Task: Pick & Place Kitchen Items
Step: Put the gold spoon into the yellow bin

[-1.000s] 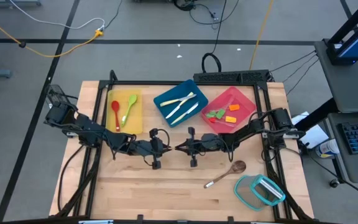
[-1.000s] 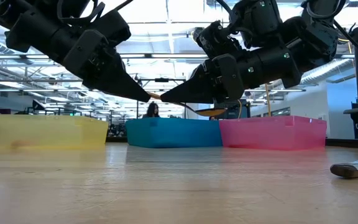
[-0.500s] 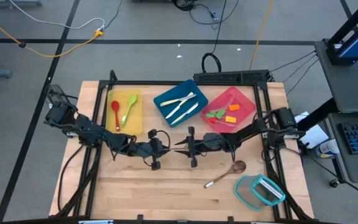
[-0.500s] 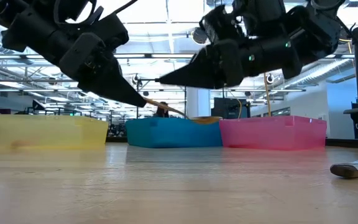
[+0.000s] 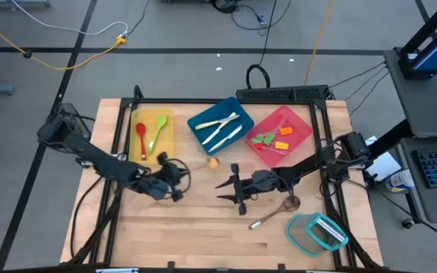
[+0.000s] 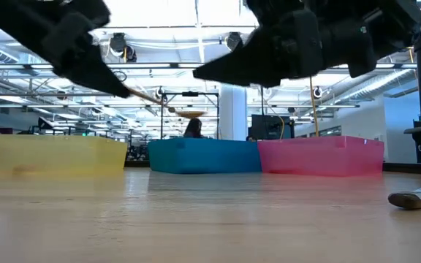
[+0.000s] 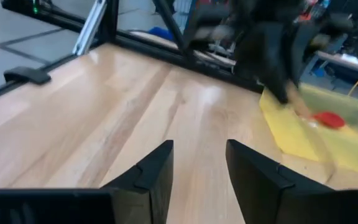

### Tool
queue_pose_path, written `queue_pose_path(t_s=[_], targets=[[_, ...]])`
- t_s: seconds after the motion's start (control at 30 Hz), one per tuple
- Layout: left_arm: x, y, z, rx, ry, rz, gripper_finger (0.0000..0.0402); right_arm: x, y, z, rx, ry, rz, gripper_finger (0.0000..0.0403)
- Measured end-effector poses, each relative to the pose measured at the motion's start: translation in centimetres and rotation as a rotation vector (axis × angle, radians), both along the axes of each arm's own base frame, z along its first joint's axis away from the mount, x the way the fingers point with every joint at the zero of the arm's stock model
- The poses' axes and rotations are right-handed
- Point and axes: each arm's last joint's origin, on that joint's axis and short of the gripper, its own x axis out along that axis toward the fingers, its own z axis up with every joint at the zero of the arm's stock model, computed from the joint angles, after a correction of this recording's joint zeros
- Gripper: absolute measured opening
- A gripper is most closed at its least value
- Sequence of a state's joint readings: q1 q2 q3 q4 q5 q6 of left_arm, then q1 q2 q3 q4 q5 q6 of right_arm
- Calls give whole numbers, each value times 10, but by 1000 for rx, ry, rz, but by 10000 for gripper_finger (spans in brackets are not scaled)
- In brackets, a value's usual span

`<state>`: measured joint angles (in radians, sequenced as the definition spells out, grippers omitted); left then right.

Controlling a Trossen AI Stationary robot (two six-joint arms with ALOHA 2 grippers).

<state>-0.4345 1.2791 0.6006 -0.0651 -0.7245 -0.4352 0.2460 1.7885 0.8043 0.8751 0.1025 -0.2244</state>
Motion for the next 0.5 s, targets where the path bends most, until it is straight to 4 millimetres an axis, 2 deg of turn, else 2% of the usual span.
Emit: queue_pose_path(t_s=[0.13,0.3,0.5], targets=[[-29,9,11,20,4,158,22,-1,4,1,5,-10,9,144],[-63,30,15,-5,4,408,28,-2,6,1,8,-8,20,140],[-85,46,14,-60,3,613,31,-2,6,1,29,-5,12,140]])
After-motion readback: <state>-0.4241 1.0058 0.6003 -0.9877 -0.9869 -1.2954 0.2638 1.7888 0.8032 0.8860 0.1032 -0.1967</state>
